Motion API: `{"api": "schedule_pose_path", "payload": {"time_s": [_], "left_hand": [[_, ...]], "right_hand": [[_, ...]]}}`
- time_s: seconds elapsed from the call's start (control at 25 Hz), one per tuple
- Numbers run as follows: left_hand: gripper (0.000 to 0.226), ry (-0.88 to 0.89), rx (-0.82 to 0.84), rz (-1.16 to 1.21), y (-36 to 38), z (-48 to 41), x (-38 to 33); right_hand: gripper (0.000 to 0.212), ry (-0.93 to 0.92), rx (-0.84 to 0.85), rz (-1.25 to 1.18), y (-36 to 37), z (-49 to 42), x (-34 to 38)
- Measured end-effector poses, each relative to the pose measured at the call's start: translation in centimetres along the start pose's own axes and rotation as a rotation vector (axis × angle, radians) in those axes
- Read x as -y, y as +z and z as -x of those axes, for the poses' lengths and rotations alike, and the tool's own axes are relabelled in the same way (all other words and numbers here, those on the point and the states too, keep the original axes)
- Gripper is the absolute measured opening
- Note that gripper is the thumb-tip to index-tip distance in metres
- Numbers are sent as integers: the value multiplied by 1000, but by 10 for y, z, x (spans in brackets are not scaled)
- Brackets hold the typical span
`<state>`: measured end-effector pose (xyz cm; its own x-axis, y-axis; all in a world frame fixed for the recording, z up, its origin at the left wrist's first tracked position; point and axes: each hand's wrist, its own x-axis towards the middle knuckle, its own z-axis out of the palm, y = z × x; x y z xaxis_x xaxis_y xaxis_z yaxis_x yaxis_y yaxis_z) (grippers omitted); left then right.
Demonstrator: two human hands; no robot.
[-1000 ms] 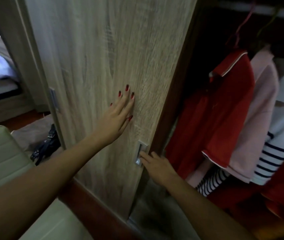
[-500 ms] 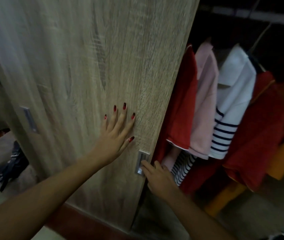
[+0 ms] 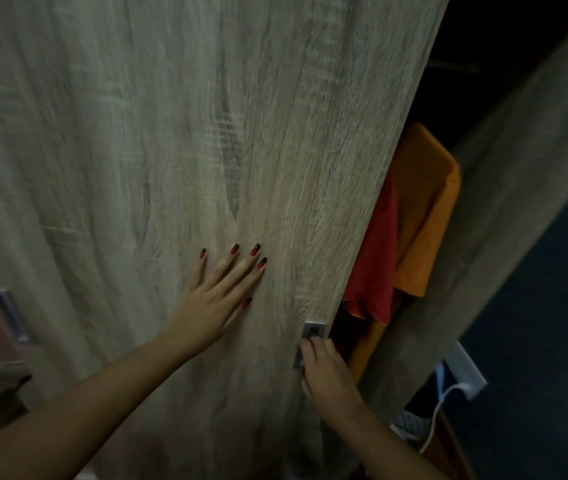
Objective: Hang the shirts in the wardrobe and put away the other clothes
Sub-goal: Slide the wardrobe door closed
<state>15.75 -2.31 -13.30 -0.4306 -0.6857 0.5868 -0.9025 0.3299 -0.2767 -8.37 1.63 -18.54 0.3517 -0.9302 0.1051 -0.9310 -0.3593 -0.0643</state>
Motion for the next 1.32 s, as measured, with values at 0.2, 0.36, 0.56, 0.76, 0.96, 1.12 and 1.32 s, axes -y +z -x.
{"api": "schedule_pose_path", "payload": {"time_s": [0.2,0.36,0.56,0.76,0.96,1.12,1.32], "left_hand": [[59,78,-25,34,4,-27,-39],[61,123,-36,51,1,-48,-81],[64,141,-38,54,1,-69,-118],[66,160,-17,40,-4,-81,-142],[68,151,60,16,-14,-81,-149],[70,109,186,47,-37,-77,-154],[67,70,338,85,-87,-88,-147]], "right_hand": [[66,228,-18,-129,7,20,-41],[62,294,-40,-130,11,37,-77],[59,324,-18,-131,6,48,-113],[56,290,-19,-127,1,54,-142],[55,231,68,-111,-7,58,-152],[61,249,196,-126,-35,46,-153],[60,196,313,-121,-119,35,-129]]}}
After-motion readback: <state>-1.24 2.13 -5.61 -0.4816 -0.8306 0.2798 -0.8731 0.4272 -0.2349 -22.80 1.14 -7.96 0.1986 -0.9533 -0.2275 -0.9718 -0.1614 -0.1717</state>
